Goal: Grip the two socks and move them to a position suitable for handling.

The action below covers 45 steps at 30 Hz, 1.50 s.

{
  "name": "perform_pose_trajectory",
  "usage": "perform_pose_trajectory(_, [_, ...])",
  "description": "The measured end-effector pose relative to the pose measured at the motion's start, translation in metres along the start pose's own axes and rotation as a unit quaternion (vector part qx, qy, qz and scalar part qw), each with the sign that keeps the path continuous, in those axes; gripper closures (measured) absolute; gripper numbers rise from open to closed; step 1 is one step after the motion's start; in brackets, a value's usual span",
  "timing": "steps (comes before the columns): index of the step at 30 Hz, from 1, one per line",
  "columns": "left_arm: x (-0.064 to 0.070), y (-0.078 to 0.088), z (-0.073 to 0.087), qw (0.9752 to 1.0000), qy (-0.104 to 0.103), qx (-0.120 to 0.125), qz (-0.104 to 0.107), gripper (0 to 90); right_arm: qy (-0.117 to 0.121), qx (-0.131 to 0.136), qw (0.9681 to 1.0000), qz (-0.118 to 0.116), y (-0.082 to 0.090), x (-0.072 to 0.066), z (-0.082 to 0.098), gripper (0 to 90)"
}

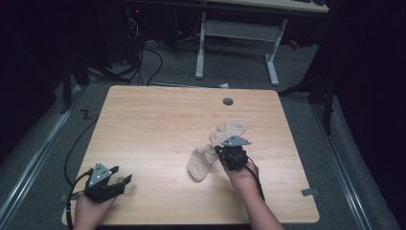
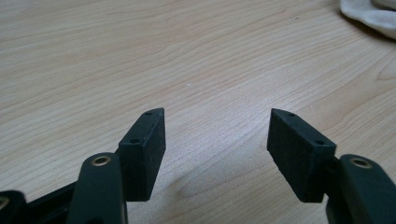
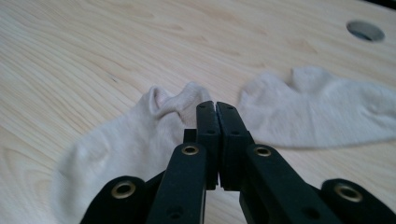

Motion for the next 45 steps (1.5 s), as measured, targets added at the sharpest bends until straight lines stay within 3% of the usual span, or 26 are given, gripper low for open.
perform_pose_trajectory(6, [0.002, -0.001, -0.001, 1.0000, -0.003, -0.003, 0.005, 38.7, -0.013, -0.027, 0.9995, 0.003, -0.010, 0.012, 0.021, 89.0])
perform_pose_trajectory(10, [0.005, -0.002, -0.001, 0.9999, -0.003, -0.002, 0.011, 39.6, -0.013, -0.046, 0.9988, -0.010, -0.017, 0.010, 0.036, 89.1])
perform_pose_trajectory(11, [0.006, -0.002, -0.002, 0.9999, -0.003, -0.004, 0.015, 39.9, -0.009, -0.050, 0.9986, -0.013, -0.018, 0.008, 0.039, 89.1])
perform_pose_trajectory(13, [0.011, -0.001, -0.005, 0.9992, 0.000, -0.004, 0.041, 42.0, -0.003, -0.054, 0.9984, -0.015, -0.019, 0.004, 0.044, 89.2])
perform_pose_trajectory(16, [0.031, -0.006, -0.019, 0.9971, -0.007, -0.002, 0.075, 46.8, -0.002, -0.053, 0.9984, -0.019, -0.020, 0.000, 0.048, 89.2])
perform_pose_trajectory(20, [0.062, -0.022, -0.048, 0.9963, -0.049, -0.006, 0.070, 50.9, 0.000, -0.051, 0.9986, -0.018, -0.022, -0.001, 0.050, 89.1])
perform_pose_trajectory(21, [0.062, -0.022, -0.048, 0.9963, -0.049, -0.006, 0.070, 51.8, 0.000, -0.051, 0.9986, -0.018, -0.022, -0.001, 0.050, 89.1])
perform_pose_trajectory(23, [0.081, -0.039, -0.071, 0.9947, -0.066, -0.005, 0.079, 52.3, 0.003, -0.045, 0.9988, -0.019, -0.022, -0.001, 0.051, 89.1])
perform_pose_trajectory(25, [0.091, -0.050, -0.083, 0.9933, -0.073, -0.010, 0.089, 52.5, 0.002, -0.046, 0.9988, -0.019, -0.022, -0.001, 0.051, 89.1])
perform_pose_trajectory(28, [0.103, -0.071, -0.097, 0.9930, -0.080, -0.025, 0.083, 53.7, 0.002, -0.044, 0.9988, -0.023, -0.023, 0.000, 0.052, 89.1])
perform_pose_trajectory(30, [0.105, -0.079, -0.102, 0.9930, -0.076, -0.035, 0.082, 55.7, 0.002, -0.044, 0.9988, -0.024, -0.023, 0.000, 0.052, 89.1])
perform_pose_trajectory(37, [0.107, -0.099, -0.105, 0.9936, -0.059, -0.066, 0.071, 85.7, 0.002, -0.040, 0.9988, -0.029, -0.024, 0.000, 0.052, 89.1])
perform_pose_trajectory(45, [0.103, -0.088, -0.092, 0.9948, -0.062, -0.053, 0.062, 87.9, 0.005, -0.031, 0.9989, -0.035, -0.021, -0.006, 0.055, 88.9])
Point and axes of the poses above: each handheld gripper's, and its own axes: y roughly backward along the jaws, z roughly out of its underside, x roughly to its right, the point moved 3 cm from there along -y, roughly forward along the jaws, and after that the axes turned 14 degrees about -x, right-handed, at the moved point
